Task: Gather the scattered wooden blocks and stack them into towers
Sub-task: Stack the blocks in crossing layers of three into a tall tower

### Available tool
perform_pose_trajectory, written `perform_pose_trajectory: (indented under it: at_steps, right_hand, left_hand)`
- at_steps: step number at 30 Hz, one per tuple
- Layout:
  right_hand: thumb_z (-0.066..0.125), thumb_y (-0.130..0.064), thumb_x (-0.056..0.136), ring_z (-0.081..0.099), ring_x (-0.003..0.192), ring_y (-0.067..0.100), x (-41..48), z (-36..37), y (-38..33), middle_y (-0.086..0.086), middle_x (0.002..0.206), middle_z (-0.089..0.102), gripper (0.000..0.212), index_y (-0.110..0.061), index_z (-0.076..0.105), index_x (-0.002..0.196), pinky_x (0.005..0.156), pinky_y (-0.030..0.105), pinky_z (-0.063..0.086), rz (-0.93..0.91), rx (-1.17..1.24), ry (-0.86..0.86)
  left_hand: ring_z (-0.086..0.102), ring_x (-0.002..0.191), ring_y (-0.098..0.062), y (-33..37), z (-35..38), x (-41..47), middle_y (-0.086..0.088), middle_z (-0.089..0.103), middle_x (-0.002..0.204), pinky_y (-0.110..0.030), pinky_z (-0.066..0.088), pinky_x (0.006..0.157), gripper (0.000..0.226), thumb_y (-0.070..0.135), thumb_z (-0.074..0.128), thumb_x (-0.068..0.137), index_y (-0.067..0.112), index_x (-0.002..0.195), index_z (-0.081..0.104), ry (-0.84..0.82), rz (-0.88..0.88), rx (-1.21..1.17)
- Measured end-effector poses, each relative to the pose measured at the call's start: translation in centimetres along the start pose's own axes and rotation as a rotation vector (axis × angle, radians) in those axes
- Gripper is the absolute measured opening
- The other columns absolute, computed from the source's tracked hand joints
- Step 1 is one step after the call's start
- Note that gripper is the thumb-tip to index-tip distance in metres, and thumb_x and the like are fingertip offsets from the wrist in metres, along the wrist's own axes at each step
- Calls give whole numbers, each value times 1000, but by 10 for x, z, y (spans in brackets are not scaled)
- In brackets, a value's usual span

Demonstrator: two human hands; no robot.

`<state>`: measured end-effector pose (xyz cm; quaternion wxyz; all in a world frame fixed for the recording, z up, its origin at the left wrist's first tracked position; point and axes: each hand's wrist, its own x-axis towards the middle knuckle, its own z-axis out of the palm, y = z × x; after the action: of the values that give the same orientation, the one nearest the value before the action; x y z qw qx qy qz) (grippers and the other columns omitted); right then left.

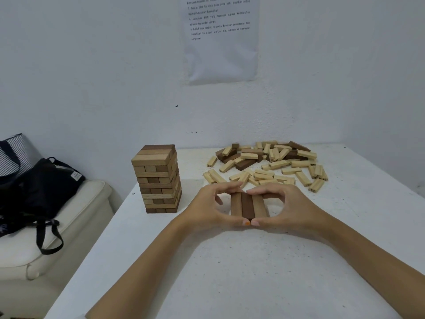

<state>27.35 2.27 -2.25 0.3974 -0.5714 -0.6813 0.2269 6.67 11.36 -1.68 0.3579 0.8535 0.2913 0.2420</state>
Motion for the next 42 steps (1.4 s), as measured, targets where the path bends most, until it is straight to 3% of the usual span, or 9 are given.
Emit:
perform_pose_trajectory:
  at_steps: [4, 8, 10, 16, 21, 29, 36, 42]
  right_hand:
    - [92, -25, 59, 58, 112, -4, 1, -11, -14, -20, 113, 68, 56, -31, 70, 111, 96, 12, 43, -84, -4, 28]
    - [87, -40, 57, 55, 118, -2, 2, -23, -35, -22, 116, 66, 58, -33, 70, 111, 104, 22, 43, -168, -7, 66]
    - [87, -38, 58, 54, 122, 1, 5, -28, -47, -19, 118, 66, 59, -28, 70, 113, 107, 28, 42, -210, 10, 81]
    - [88, -37, 58, 59, 117, 6, 27, -38, -92, -14, 116, 68, 58, -26, 70, 112, 102, 28, 46, -331, 8, 66]
    - [86, -35, 60, 62, 111, 4, 59, -29, -127, -10, 111, 69, 55, -20, 72, 111, 100, 25, 47, -374, -13, 50]
    - [89, -33, 63, 62, 102, -3, 109, 15, -153, -12, 105, 71, 48, -21, 74, 107, 96, 25, 49, -338, -29, 66]
    - [89, -36, 63, 59, 104, -2, 139, 50, -148, -15, 106, 68, 49, -30, 69, 108, 96, 27, 49, -275, -6, 49]
    - [89, -33, 63, 57, 106, -4, 151, 63, -138, -13, 111, 66, 55, -28, 65, 112, 90, 21, 48, -215, 23, 31]
  left_hand:
    - [51, 114, 7, 14, -8, 0, 14, 64, 120, -9, 40, 84, 85, 22, 90, 61, 25, 137, 51, 44, 69, 0]
    - [52, 111, -2, 35, -22, -1, 17, 63, 121, -17, 45, 88, 87, 31, 90, 59, 33, 136, 50, 105, 162, 52]
    - [52, 110, -3, 46, -32, -4, 18, 62, 121, -16, 45, 88, 87, 34, 90, 59, 35, 136, 50, 146, 200, 81]
    - [52, 116, -1, 73, -76, -13, 21, 63, 118, -13, 43, 90, 87, 40, 87, 57, 29, 136, 52, 220, 274, 163]
    - [55, 112, 8, 79, -121, -19, 19, 68, 110, -7, 40, 89, 83, 31, 87, 57, 22, 133, 54, 223, 244, 137]
    - [55, 117, 1, 49, -187, -21, 19, 67, 115, -27, 41, 103, 89, 51, 84, 51, 31, 133, 54, 152, 106, 215]
    - [54, 119, 1, 15, -211, -20, 19, 66, 118, -28, 38, 106, 94, 64, 84, 44, 39, 129, 52, 96, -5, 186]
    - [48, 122, 9, -2, -212, -16, 21, 65, 119, -28, 25, 113, 85, 44, 86, 59, 35, 135, 50, 77, -65, 187]
